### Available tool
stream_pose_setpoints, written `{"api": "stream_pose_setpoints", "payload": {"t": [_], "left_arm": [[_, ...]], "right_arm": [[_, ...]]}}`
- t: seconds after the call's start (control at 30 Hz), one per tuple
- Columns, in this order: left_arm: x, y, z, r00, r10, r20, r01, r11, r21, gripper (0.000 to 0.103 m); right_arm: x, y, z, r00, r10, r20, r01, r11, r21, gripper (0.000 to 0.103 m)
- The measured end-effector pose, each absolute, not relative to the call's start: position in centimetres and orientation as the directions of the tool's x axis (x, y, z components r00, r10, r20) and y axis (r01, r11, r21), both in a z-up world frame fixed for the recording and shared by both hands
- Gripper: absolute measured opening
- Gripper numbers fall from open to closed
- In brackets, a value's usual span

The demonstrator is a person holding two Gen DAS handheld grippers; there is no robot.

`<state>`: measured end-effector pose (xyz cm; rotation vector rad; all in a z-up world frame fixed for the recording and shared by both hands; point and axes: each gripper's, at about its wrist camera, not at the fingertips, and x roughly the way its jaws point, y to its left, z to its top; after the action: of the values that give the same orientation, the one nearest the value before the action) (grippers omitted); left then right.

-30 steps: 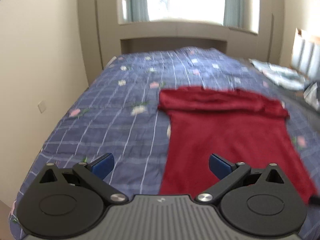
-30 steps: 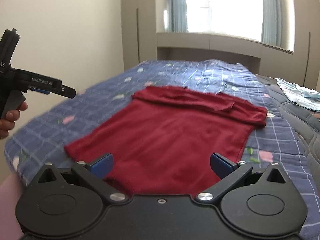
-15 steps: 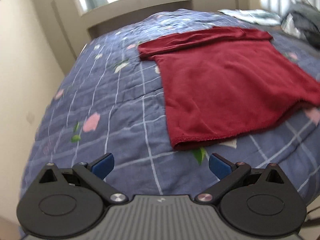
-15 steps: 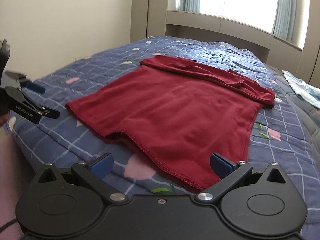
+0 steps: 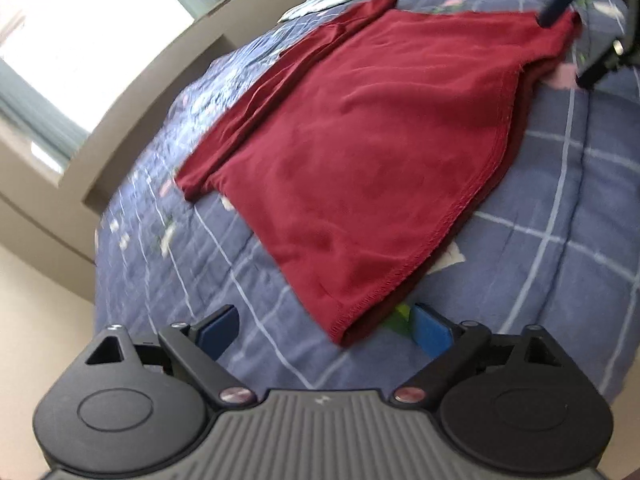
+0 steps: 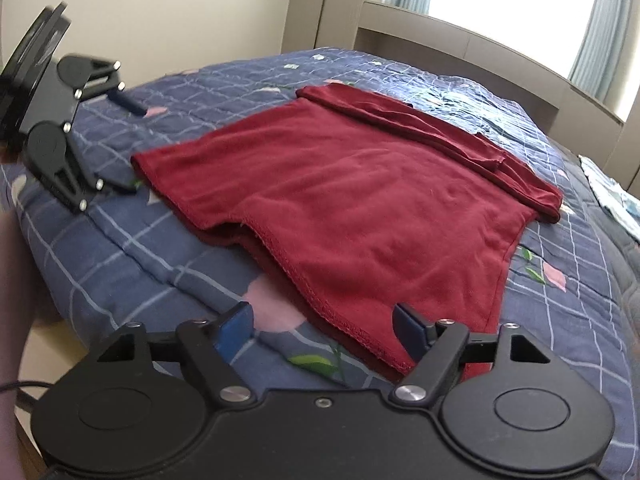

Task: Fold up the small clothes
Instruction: 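Reach both grippers to the hem corners of the red sweater, then close both grippers on the sweater hem corners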

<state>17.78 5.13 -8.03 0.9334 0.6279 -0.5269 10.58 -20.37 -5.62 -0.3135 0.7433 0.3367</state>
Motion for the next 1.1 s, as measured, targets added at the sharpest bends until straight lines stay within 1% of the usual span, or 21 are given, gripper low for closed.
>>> {"api": "stream_pose_setpoints", "payload": {"t": [0.07, 0.13, 0.17, 0.2, 0.23, 0.27, 0.3, 0.33, 0.4, 0.5, 0.57, 0.6, 0.63, 0.7, 0.8, 0.87, 0.97, 1.07, 1.1], "left_arm": [[17.5, 4.8, -8.5, 0.73, -0.145, -0.668, 0.651, 0.443, 0.616, 0.089], [17.1, 4.4, -8.9, 0.749, -0.143, -0.647, 0.64, 0.406, 0.652, 0.079], [16.9, 4.3, -9.1, 0.755, -0.147, -0.639, 0.637, 0.395, 0.662, 0.076], [16.7, 4.2, -9.2, 0.761, -0.152, -0.631, 0.634, 0.382, 0.672, 0.067], [16.5, 4.1, -9.4, 0.763, -0.154, -0.628, 0.634, 0.372, 0.678, 0.056], [16.3, 4.0, -9.6, 0.763, -0.157, -0.627, 0.636, 0.36, 0.683, 0.051], [16.0, 3.9, -9.8, 0.763, -0.162, -0.625, 0.637, 0.347, 0.688, 0.04], [15.5, 3.8, -10.1, 0.765, -0.167, -0.622, 0.638, 0.324, 0.699, 0.03], [14.9, 3.6, -10.8, 0.77, -0.169, -0.616, 0.637, 0.275, 0.721, 0.021], [14.7, 3.4, -11.3, 0.777, -0.166, -0.608, 0.629, 0.255, 0.734, 0.014], [15.1, 3.4, -10.9, 0.77, -0.163, -0.617, 0.635, 0.287, 0.717, 0.011], [15.2, 3.5, -10.6, 0.768, -0.162, -0.619, 0.636, 0.304, 0.709, 0.007], [15.5, 3.5, -10.3, 0.764, -0.161, -0.624, 0.638, 0.325, 0.698, 0.006], [16.3, 3.6, -9.4, 0.752, -0.156, -0.641, 0.645, 0.378, 0.664, 0.005], [17.6, 4.0, -8.1, 0.736, -0.148, -0.661, 0.641, 0.467, 0.609, 0.005], [18.9, 4.2, -7.1, 0.72, -0.146, -0.679, 0.632, 0.541, 0.554, 0.005], [20.1, 4.7, -5.5, 0.698, -0.149, -0.7, 0.616, 0.624, 0.482, 0.005], [20.7, 5.1, -4.6, 0.687, -0.159, -0.709, 0.608, 0.659, 0.442, 0.005], [20.7, 5.3, -4.3, 0.688, -0.16, -0.708, 0.607, 0.661, 0.44, 0.005]], "right_arm": [[10.8, -20.4, -5.8, 0.696, 0.17, -0.697, -0.396, 0.901, -0.175, 0.071], [11.0, -20.5, -5.8, 0.706, 0.154, -0.691, -0.383, 0.904, -0.191, 0.064], [11.1, -20.6, -5.8, 0.712, 0.147, -0.686, -0.375, 0.906, -0.195, 0.058], [11.1, -20.7, -5.7, 0.714, 0.153, -0.683, -0.375, 0.908, -0.189, 0.051], [11.1, -20.8, -5.6, 0.718, 0.16, -0.677, -0.374, 0.909, -0.182, 0.045], [11.0, -20.8, -5.5, 0.724, 0.166, -0.67, -0.375, 0.909, -0.18, 0.036], [10.9, -20.8, -5.4, 0.727, 0.17, -0.665, -0.378, 0.908, -0.181, 0.032], [10.8, -20.7, -5.4, 0.727, 0.181, -0.663, -0.389, 0.904, -0.18, 0.032], [10.6, -20.5, -5.4, 0.722, 0.188, -0.665, -0.401, 0.898, -0.181, 0.029], [10.5, -20.5, -5.6, 0.712, 0.194, -0.675, -0.411, 0.894, -0.177, 0.03], [10.3, -20.5, -5.6, 0.708, 0.202, -0.677, -0.412, 0.897, -0.163, 0.032], [10.2, -20.6, -5.5, 0.707, 0.205, -0.677, -0.412, 0.897, -0.159, 0.033], [10.1, -20.6, -5.5, 0.704, 0.209, -0.679, -0.416, 0.896, -0.155, 0.034], [10.0, -20.6, -5.5, 0.699, 0.209, -0.684, -0.421, 0.893, -0.158, 0.042], [10.2, -20.6, -6.0, 0.703, 0.171, -0.69, -0.409, 0.891, -0.196, 0.046], [10.5, -20.8, -6.4, 0.71, 0.148, -0.688, -0.385, 0.9, -0.204, 0.047], [11.2, -20.8, -6.7, 0.727, 0.108, -0.678, -0.333, 0.919, -0.21, 0.047], [10.7, -20.2, -6.5, 0.749, 0.096, -0.655, -0.35, 0.897, -0.269, 0.036], [10.4, -20.0, -6.5, 0.756, 0.094, -0.648, -0.363, 0.884, -0.294, 0.035]]}}
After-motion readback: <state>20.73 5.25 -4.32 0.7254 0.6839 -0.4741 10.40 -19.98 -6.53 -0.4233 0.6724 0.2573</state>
